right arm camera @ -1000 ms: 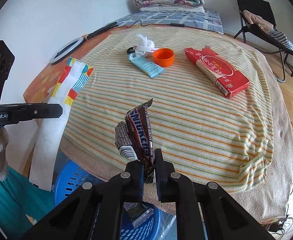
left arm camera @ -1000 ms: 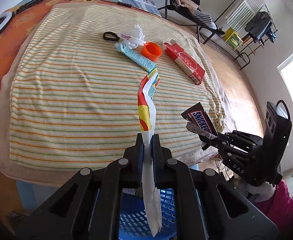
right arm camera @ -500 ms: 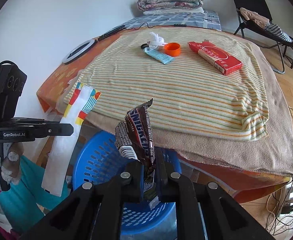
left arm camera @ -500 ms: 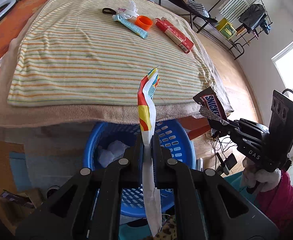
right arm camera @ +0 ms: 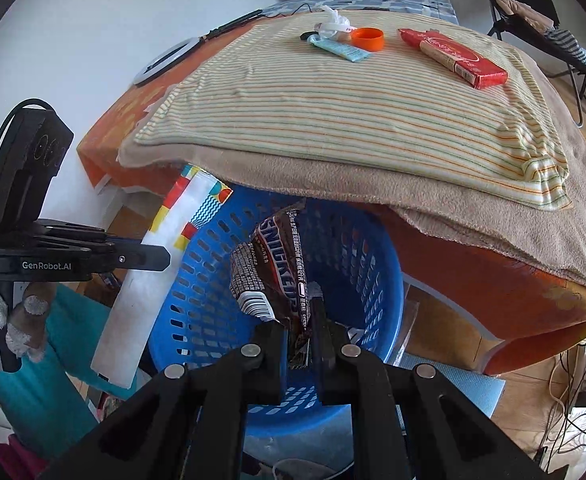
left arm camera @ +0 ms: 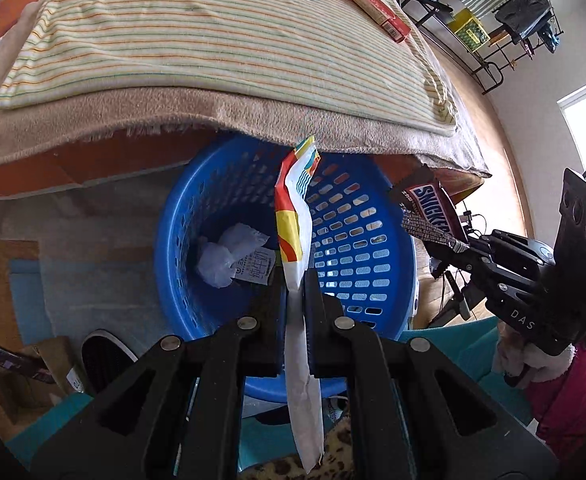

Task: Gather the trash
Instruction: 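Lower both wrappers into the blue basket and open both tools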

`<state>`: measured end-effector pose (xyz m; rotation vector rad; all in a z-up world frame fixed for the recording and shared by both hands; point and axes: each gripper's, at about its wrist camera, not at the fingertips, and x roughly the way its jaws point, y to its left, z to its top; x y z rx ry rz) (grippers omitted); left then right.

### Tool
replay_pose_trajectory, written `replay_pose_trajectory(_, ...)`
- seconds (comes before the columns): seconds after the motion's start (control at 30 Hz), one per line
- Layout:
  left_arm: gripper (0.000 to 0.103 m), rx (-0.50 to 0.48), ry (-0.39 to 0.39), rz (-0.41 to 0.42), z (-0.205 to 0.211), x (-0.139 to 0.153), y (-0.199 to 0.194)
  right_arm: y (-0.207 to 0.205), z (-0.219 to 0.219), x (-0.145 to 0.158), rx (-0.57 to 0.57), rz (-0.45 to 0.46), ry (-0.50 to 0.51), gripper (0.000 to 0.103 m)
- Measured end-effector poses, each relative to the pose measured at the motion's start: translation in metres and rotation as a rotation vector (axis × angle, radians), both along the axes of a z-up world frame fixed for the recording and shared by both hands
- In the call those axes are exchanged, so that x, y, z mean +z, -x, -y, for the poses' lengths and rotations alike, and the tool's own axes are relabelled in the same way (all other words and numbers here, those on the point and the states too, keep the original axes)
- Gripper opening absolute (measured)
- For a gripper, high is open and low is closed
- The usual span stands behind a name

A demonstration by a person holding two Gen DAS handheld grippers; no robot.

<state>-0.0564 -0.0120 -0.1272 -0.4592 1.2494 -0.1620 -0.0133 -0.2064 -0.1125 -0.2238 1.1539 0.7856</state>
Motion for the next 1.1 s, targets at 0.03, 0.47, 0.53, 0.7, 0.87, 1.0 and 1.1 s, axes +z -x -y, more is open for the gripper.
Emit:
replay_pose_trajectory(0.03,0.006,-0.004,-0.004,-0.006,0.002,-0.003,0.000,0.000,-0.001,-0.003,0.002,-0.003,0.006,0.007)
replay_pose_trajectory(0.47,0.006,-0.014,-0.012,-0.081,0.008,-0.032,-0.010,-0.002,-0.004,-0.029,-0.006,-0.050,0.060,0.008)
replay_pose_trajectory(0.53,0.006,-0.015,-0.021,-0.087,0.010,-0.035,-0.011,-0.003,-0.005,-0.031,-0.008,-0.057,0.063,0.009)
replay_pose_trajectory(0.7,0.006,-0.016,-0.034,-0.099,0.011,-0.039,-0.015,-0.006,-0.007,-0.036,-0.015,-0.068,0.066,0.012)
replay_pose_trajectory(0.87,0.006,-0.006,-0.042,-0.109,0.009,-0.043,-0.017,-0.007,-0.009,-0.038,-0.020,-0.073,0.062,0.019)
replay_pose_trajectory(1.0,0.009,0.010,-0.063,-0.120,0.007,-0.044,-0.018,-0.007,-0.009,-0.037,-0.018,-0.074,0.060,0.029)
replay_pose_trajectory(1.1,0.022,0.024,-0.072,-0.121,0.004,-0.045,-0.018,-0.007,-0.009,-0.037,-0.024,-0.071,0.069,0.047)
